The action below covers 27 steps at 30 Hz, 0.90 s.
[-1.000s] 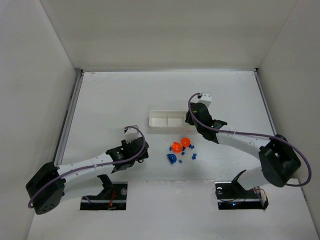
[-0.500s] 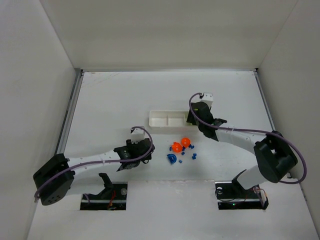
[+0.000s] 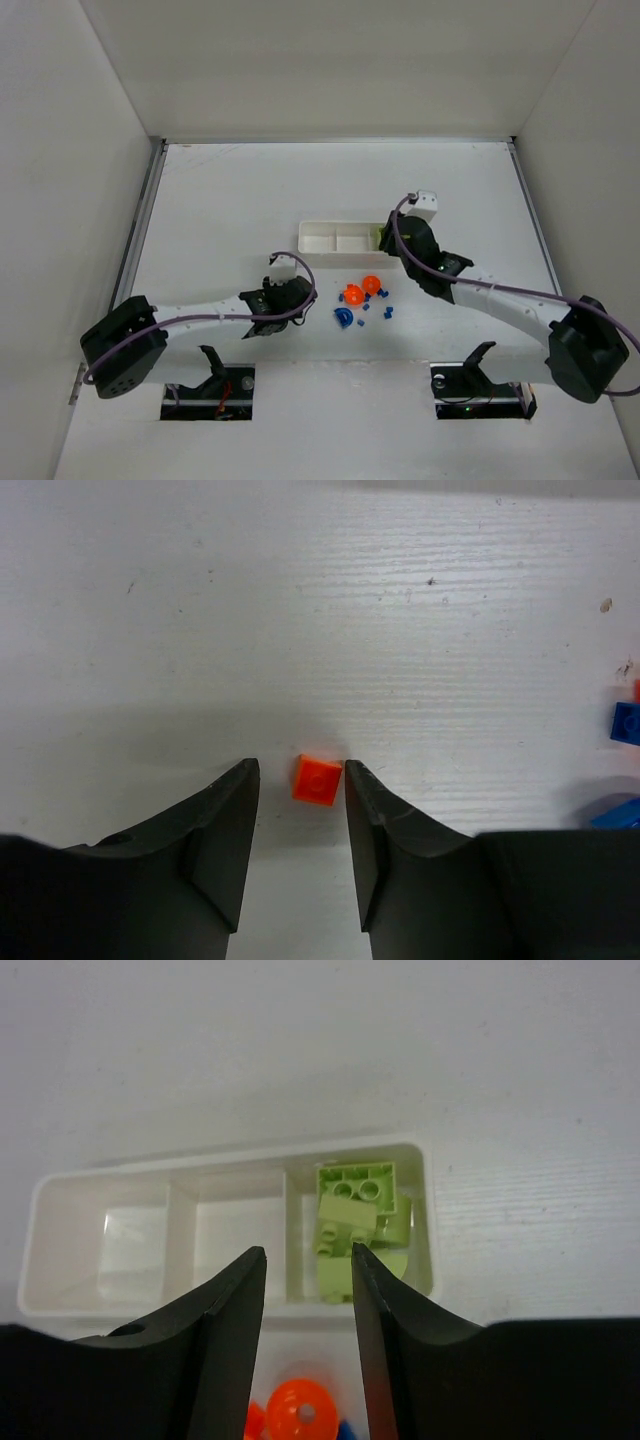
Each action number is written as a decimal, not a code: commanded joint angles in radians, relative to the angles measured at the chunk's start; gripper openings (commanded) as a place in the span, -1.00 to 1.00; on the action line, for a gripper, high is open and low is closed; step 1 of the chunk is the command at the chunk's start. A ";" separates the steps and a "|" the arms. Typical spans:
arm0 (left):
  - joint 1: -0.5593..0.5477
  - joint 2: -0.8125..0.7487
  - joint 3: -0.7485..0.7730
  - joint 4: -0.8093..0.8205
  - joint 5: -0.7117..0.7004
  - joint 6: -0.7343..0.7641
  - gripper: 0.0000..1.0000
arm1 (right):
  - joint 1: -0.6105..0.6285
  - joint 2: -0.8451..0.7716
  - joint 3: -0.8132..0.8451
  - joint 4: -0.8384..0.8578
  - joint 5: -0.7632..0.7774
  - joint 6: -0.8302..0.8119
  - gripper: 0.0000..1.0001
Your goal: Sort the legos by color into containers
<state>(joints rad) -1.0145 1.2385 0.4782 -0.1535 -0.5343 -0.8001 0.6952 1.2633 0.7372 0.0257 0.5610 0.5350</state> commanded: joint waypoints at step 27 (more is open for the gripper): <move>0.193 0.140 0.416 0.181 0.103 0.245 -0.76 | 0.131 0.044 -0.170 -0.060 -0.156 0.158 -0.11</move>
<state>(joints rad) -0.8494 1.3201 0.8417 -0.0261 -0.4713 -0.6090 0.8474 1.2949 0.5720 -0.1017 0.4305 0.6815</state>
